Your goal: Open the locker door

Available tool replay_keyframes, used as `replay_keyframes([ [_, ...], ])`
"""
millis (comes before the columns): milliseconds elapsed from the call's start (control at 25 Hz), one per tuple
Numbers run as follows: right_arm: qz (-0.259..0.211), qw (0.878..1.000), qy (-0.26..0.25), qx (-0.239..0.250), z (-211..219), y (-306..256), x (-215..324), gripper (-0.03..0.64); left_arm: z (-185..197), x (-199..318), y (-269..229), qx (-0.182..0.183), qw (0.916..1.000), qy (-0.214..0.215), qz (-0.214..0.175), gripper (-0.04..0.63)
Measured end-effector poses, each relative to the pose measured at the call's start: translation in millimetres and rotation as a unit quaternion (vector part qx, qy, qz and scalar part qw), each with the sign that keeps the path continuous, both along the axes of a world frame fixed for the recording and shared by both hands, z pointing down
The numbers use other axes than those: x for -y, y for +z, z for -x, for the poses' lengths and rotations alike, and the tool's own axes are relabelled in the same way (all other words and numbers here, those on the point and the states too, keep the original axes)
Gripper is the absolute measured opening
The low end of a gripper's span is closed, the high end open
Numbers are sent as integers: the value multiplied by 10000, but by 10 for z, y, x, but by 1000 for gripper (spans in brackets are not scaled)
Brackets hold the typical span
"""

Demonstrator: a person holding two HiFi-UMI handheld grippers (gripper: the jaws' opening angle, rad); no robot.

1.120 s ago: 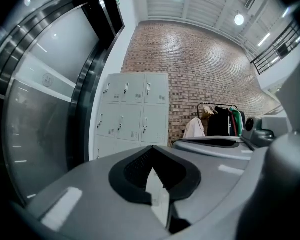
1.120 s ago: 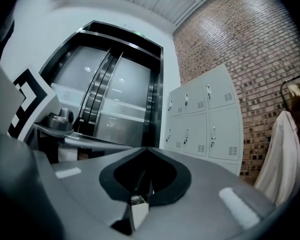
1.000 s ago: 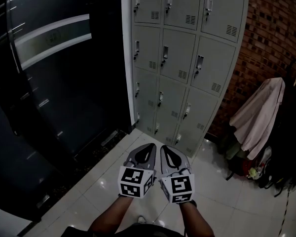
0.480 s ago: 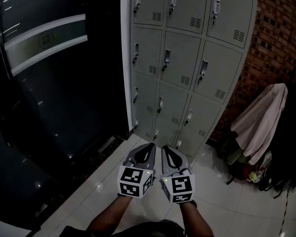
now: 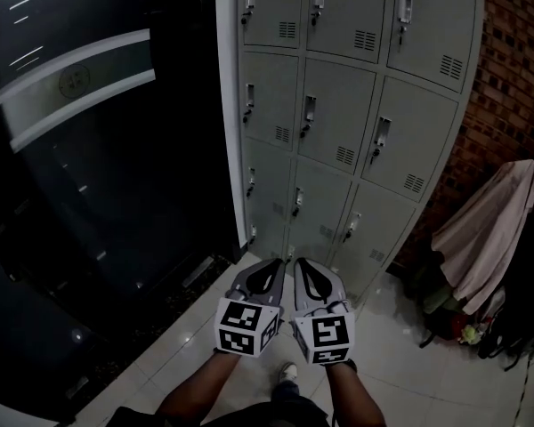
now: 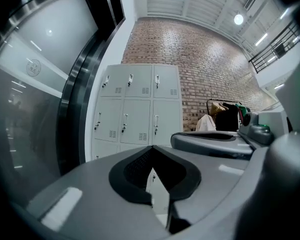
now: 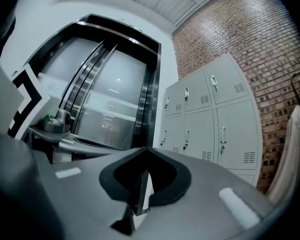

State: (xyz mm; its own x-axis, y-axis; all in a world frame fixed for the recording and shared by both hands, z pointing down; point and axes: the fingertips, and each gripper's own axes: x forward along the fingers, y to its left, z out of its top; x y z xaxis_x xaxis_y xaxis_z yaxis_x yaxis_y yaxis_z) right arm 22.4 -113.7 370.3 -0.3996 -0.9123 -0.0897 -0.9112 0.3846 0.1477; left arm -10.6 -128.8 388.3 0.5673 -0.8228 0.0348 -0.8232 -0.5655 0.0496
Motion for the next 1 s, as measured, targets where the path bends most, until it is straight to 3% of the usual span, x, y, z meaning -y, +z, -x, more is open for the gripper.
replay_keyframes([
  [520,-102,9997,-156,124,-448,-241,1570,0,-426,1585,-184,110,9997,-218,-51,5],
  [1000,-199,9994,-292,-27,-668,-384,2467,0,-623,2421,-281,-158,9991,-369,-104,5],
])
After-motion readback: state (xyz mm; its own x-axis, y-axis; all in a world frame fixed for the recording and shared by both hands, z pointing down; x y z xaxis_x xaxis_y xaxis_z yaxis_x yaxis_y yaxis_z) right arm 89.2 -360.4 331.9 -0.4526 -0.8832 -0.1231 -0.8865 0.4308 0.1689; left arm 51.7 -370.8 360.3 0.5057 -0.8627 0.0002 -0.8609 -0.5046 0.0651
